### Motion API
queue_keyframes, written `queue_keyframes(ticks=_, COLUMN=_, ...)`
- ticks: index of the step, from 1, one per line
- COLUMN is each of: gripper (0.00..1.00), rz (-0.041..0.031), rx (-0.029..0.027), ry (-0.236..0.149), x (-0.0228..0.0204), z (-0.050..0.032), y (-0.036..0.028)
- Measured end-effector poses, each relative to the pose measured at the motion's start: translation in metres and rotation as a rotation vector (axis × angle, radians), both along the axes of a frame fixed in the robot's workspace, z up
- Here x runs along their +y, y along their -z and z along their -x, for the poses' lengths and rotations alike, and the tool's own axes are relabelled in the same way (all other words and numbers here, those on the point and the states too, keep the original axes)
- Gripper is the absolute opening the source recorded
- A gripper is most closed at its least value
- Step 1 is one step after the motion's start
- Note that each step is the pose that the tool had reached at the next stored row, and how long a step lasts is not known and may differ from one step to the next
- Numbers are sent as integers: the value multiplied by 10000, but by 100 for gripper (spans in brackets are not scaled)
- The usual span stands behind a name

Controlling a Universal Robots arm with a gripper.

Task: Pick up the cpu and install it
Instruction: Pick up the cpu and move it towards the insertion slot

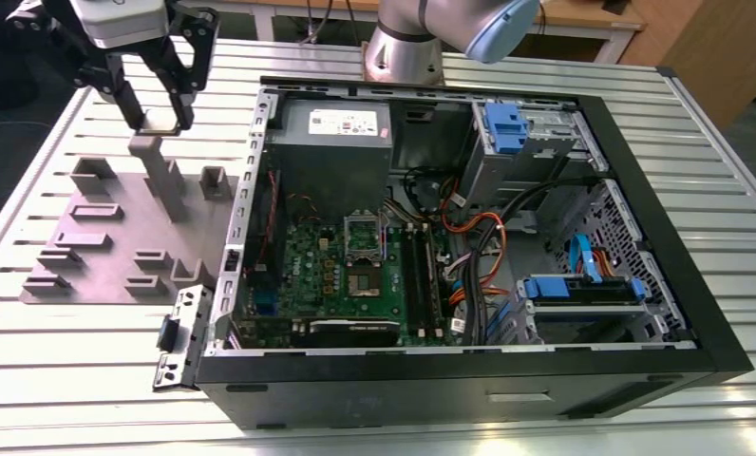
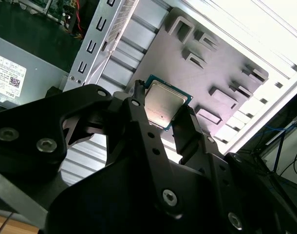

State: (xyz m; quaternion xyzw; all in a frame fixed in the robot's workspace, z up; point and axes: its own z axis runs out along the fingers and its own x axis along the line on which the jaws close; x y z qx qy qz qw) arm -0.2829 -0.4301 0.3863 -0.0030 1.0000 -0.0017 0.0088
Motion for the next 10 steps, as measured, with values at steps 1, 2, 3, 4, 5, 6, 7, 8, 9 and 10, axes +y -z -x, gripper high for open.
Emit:
queue_keyframes(ticks=1, gripper=47, rz=0, rx=0, ry=0, x=0, z=-2, y=0)
queue_keyframes(ticks=2, gripper=47, rz=0, rx=-1, ry=0, x=0, z=-6, y=0)
queue_keyframes(ticks=3, gripper=47, rz=0, rx=0, ry=0, x=0, z=-9, y=0)
queue_keyframes(ticks=4, gripper=47, rz=-1, rx=-1, ry=0, x=0, z=-9, y=0)
queue_keyframes(ticks=5, gripper=47, rz=-1, rx=-1, ry=0, x=0, z=-10, y=0)
queue_keyframes(ticks=6, gripper=47, rz=0, rx=0, ry=0, x=0, z=-11, y=0)
queue_keyframes(ticks=7, gripper=47, rz=0, rx=-1, ry=0, x=0, z=-13, y=0)
queue_keyframes(ticks=8, gripper=47, rz=0, rx=0, ry=0, x=0, z=-16, y=0)
queue_keyframes(ticks=9, gripper=47, rz=0, rx=0, ry=-1, x=0, z=-18, y=0)
queue_keyframes(ticks=10, gripper=47, rz=0, rx=0, ry=0, x=0, z=-20, y=0)
